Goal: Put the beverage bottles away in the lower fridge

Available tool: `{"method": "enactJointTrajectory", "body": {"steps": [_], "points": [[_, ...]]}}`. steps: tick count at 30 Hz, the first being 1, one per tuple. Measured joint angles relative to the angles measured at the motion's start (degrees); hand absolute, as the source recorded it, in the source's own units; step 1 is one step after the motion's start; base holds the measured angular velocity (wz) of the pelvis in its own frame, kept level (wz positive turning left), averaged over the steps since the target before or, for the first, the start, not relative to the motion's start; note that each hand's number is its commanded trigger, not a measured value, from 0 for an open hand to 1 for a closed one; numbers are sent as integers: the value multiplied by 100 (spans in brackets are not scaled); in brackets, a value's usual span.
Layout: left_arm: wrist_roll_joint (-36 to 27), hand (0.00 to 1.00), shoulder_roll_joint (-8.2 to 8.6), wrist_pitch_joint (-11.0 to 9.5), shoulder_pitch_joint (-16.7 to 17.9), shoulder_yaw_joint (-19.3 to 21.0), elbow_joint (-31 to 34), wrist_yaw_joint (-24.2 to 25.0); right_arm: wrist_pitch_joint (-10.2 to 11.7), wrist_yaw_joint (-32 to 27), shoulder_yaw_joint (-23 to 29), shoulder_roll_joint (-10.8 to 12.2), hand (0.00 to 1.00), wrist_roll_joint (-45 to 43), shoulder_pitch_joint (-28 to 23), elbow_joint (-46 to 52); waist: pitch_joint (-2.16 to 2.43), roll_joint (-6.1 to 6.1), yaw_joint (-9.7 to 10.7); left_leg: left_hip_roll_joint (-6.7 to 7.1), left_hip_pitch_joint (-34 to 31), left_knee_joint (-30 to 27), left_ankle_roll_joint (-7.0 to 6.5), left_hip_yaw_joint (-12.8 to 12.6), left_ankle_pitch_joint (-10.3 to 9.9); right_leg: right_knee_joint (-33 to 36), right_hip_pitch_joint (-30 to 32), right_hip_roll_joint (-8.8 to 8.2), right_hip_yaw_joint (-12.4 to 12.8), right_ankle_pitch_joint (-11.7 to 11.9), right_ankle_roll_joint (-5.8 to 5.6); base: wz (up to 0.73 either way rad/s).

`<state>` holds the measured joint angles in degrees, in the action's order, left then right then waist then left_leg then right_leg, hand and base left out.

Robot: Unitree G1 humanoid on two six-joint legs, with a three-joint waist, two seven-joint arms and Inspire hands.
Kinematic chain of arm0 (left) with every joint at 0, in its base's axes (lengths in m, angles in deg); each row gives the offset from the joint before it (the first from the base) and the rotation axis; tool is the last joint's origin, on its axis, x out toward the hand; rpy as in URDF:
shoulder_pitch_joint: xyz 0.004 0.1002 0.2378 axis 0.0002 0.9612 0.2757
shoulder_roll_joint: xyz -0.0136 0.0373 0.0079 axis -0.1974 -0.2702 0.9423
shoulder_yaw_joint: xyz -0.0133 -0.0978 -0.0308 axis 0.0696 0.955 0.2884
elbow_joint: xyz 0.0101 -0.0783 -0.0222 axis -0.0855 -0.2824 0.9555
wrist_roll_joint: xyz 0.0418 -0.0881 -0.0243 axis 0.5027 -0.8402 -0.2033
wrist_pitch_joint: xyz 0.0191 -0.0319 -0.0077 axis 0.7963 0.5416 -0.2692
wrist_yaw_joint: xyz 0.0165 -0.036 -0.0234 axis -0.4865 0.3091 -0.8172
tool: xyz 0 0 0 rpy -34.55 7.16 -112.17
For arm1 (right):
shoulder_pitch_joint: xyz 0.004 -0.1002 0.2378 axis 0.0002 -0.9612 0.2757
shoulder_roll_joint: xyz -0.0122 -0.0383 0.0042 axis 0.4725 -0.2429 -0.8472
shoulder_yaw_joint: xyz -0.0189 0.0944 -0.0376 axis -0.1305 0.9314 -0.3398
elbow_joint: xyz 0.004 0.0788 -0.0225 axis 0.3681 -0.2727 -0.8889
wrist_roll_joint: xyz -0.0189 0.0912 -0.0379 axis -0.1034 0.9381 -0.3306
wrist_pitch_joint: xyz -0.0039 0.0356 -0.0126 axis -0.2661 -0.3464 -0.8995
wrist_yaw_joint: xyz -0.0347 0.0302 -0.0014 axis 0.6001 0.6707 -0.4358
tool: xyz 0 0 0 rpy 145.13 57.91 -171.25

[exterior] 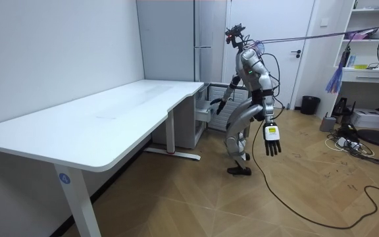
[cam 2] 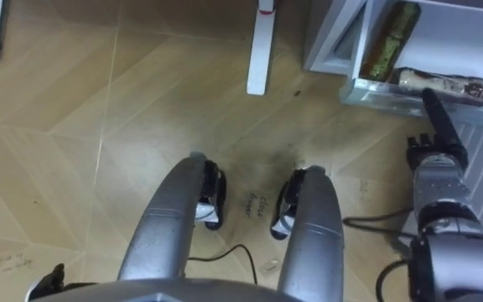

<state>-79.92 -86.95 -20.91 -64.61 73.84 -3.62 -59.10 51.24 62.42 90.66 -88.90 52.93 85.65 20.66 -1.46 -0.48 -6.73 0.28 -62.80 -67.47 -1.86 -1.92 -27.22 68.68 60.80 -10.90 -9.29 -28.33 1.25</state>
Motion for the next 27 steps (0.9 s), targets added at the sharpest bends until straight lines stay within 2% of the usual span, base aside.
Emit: {"method": "enactJointTrajectory", "body": {"steps": [4, 8, 11, 14, 17, 19, 24, 27], "points": [[2, 0, 0, 3, -11, -9, -4, -1, -82, -62, 18, -154, 0, 180, 218, -242, -8, 4, -45, 62, -63, 1, -24, -1, 12, 42, 52, -95, -22, -36, -11, 10], [20, 0, 2, 19, -96, -16, 1, -1, -103, -101, 22, -252, 0, 180, 293, -240, -37, 35, -39, 154, -196, 1, -69, -52, 51, 151, 231, -209, 38, -62, -32, 7], [62, 0, 2, 74, -129, -12, 91, 2, -136, -272, 13, -315, 0, 135, 439, -241, -58, 66, -42, 150, -255, 6, -86, -103, 67, 194, 357, -217, 137, -58, -62, -1], [64, 0, 1, 50, -143, -10, 88, 4, -230, -394, -7, -377, 0, 136, 502, -239, -65, 78, -41, 151, -264, 9, -92, -131, 70, 194, 368, -245, 131, -57, -60, -1], [59, 0, 1, 17, -143, -3, 79, 4, -230, -665, -62, -402, 0, 136, 654, -239, -91, 119, -42, 147, -282, 26, -105, -176, 77, 195, 403, -298, 120, -54, -55, 0], [58, 0, 2, -15, -143, 3, 77, 4, -231, -838, -114, -432, 0, 136, 736, -238, -92, 122, -42, 146, -299, 32, -119, -161, 86, 185, 414, -300, 114, -49, -62, 0], [66, 0, -18, -112, -143, 211, 80, -10, -348, -1748, -269, -563, 0, 134, 1027, -36, -96, 127, -48, 151, -300, 64, -126, -172, 93, 173, 440, -308, 134, -28, -69, -1], [69, 0, -29, -179, -141, 248, 76, -15, -318, -2182, -373, -586, 0, 131, 1048, 209, -95, 126, -56, 150, -305, 53, -123, -177, 93, 201, 453, -312, 133, -37, -63, 1]]}}
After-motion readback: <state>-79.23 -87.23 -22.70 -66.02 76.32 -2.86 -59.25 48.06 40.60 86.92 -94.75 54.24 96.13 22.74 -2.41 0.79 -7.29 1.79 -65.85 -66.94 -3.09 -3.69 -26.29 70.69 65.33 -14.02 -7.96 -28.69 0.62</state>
